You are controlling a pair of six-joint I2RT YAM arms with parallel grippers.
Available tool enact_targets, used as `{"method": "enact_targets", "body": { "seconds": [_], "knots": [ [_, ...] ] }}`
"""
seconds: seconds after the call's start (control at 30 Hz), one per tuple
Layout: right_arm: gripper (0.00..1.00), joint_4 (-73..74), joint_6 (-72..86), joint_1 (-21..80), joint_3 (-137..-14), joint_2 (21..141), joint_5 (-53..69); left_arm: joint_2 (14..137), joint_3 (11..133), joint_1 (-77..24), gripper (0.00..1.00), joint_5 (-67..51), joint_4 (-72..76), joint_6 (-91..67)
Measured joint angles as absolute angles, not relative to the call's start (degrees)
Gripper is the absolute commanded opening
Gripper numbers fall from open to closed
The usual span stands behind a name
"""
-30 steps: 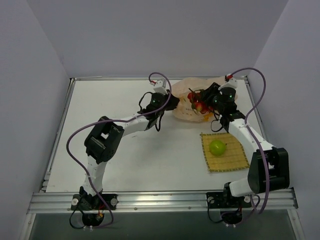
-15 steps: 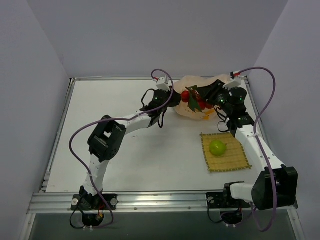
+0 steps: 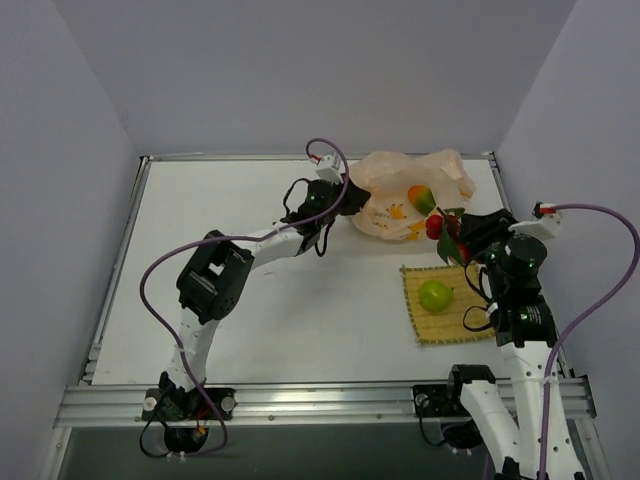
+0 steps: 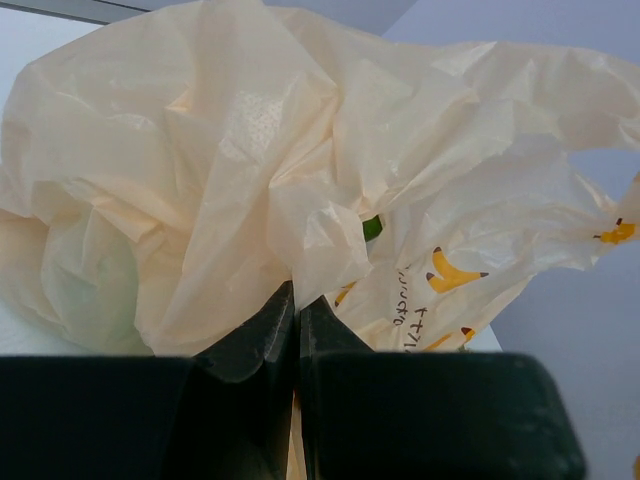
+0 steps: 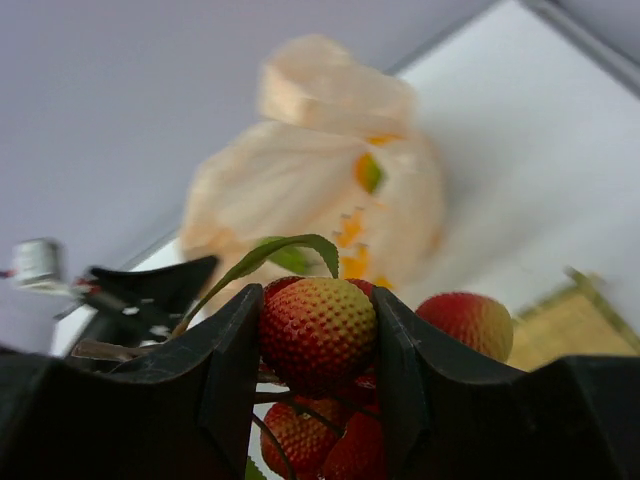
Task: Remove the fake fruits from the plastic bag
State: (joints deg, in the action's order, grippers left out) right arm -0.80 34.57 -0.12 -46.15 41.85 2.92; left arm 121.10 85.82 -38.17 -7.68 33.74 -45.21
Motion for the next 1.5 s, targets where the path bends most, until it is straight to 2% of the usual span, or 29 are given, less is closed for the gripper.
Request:
{"method": "enact_targets", "body": {
  "seconds": [0.2, 0.37, 0.77, 0.97, 1.07, 1.17, 1.2, 1.37, 1.4, 1.5],
  "knots": [
    [0.00, 13.45, 36.29, -2.72, -37.80, 31.70, -12.32, 121.10, 85.69, -38.17, 0.02, -9.54, 34.94, -45.50],
    [0.00, 17.28, 38.92, -2.76, -34.68, 32.75, -18.83, 121.21, 85.69, -38.59, 0.02, -10.48, 36.10, -46.06],
    [0.00, 8.93, 43.79, -2.79, -28.99, 43.07, -22.96, 121.30, 85.69, -39.59, 0.02, -10.66, 36.32, -46.11],
    [0.09, 3.99, 44.80, -2.94, -27.03, 46.87, -22.92, 121.30, 85.69, -39.57, 0.02, -10.66, 36.29, -46.09],
    [0.20, 2.31, 45.08, -2.94, -25.54, 46.89, -22.63, 121.30, 85.69, -39.57, 0.02, -10.68, 36.32, -46.09],
    [0.40, 1.21, 45.10, -2.94, -24.27, 46.89, -22.41, 121.30, 85.69, -39.57, 0.02, -10.68, 36.32, -46.09],
    [0.50, 0.99, 45.10, -2.94, -23.90, 46.85, -22.28, 121.30, 85.69, -39.57, 0.02, -10.68, 36.32, -46.09],
    [0.69, 1.26, 44.77, -2.94, -23.07, 44.56, -21.30, 121.30, 85.67, -39.59, 0.02, -10.66, 36.32, -46.09],
    [0.75, 1.52, 44.73, -2.94, -23.07, 43.64, -21.10, 121.30, 85.67, -39.59, 0.02, -10.66, 36.32, -46.09],
    [0.80, 3.01, 44.27, -2.94, -23.46, 41.08, -20.49, 121.30, 85.62, -39.57, 0.02, -10.68, 36.34, -46.09]
  ]
}}
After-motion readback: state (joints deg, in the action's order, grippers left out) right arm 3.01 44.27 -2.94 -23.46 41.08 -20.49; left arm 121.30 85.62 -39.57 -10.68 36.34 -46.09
